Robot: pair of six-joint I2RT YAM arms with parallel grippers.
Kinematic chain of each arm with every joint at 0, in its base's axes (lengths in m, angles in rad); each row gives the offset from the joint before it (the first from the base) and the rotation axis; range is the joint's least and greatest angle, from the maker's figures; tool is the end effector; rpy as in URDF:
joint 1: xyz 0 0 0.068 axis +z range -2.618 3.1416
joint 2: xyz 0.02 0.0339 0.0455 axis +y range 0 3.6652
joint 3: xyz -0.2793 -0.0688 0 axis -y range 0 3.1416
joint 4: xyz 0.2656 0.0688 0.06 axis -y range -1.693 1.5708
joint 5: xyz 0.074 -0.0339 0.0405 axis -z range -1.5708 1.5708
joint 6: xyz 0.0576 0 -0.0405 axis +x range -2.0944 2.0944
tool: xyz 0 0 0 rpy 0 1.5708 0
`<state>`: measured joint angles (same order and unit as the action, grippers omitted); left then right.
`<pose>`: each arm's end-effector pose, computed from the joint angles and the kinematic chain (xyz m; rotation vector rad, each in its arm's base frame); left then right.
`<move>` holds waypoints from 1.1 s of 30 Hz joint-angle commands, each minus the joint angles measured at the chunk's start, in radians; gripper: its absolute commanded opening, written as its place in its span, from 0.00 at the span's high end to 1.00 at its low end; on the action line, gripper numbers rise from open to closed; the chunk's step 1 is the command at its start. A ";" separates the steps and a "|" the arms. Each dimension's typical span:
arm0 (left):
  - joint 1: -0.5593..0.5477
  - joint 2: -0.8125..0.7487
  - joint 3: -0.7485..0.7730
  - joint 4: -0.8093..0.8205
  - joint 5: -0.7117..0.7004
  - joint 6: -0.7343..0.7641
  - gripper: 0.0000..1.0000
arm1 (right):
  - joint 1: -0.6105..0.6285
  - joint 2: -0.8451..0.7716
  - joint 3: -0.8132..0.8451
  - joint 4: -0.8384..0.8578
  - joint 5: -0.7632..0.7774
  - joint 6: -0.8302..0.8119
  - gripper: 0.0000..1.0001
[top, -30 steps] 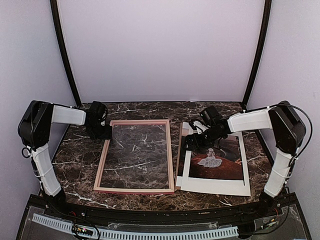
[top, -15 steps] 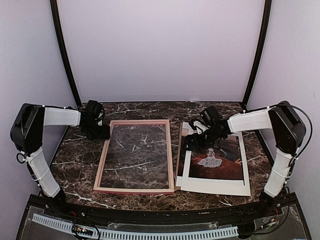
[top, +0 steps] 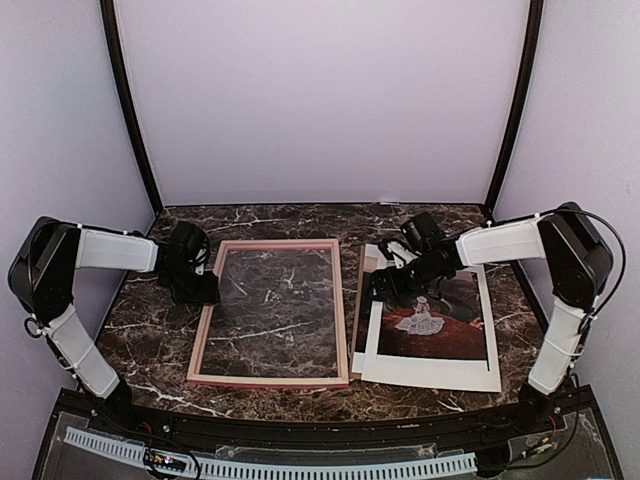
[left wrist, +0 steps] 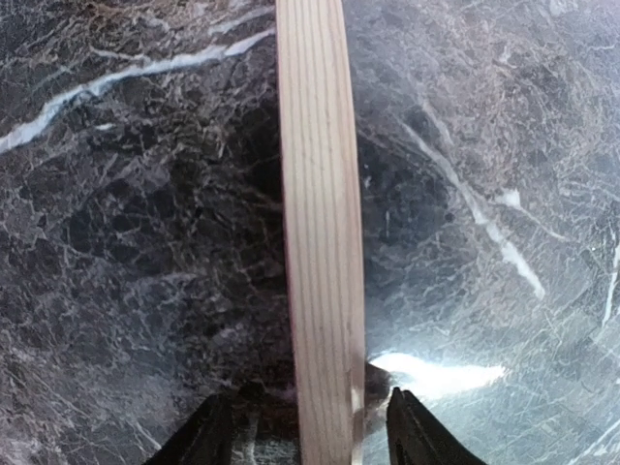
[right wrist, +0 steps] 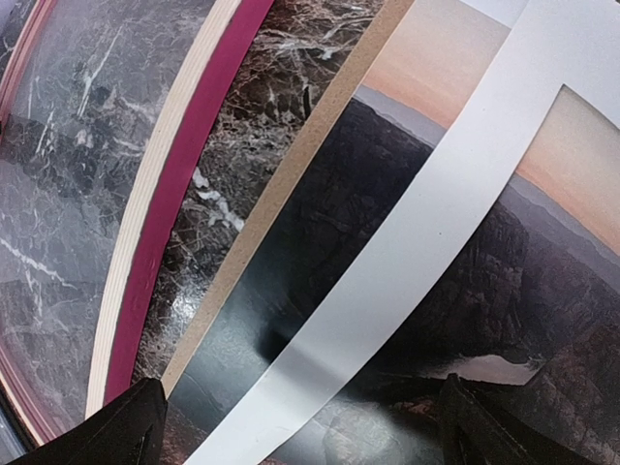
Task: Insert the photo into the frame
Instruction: Move the frame body to the center of the board.
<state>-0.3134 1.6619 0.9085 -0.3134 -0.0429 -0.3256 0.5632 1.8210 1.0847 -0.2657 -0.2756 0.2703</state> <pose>0.3277 -0.1036 0.1385 -0.0307 2.6453 -0.1601 0.3264 0.2247 0.1411 -0.4942 2.6124 0.6512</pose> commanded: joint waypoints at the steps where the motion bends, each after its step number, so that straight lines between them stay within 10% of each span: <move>1: -0.008 -0.039 -0.035 -0.007 0.007 -0.021 0.46 | 0.009 -0.058 -0.029 -0.010 0.016 0.010 0.01; 9: -0.007 -0.024 -0.029 -0.039 -0.050 -0.033 0.67 | 0.009 -0.107 -0.057 -0.044 0.055 0.021 0.01; 22: 0.046 0.063 0.038 -0.050 -0.177 0.009 0.74 | -0.077 -0.269 -0.154 -0.104 0.179 0.046 0.01; 33: 0.079 0.016 0.095 -0.008 -0.170 0.022 0.46 | -0.328 -0.428 -0.309 -0.129 0.306 0.095 0.01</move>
<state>-0.2398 1.7359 0.9943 -0.3149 -0.2249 -0.3119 0.3145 1.4471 0.8291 -0.3935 -0.0319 0.3305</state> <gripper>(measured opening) 0.482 0.986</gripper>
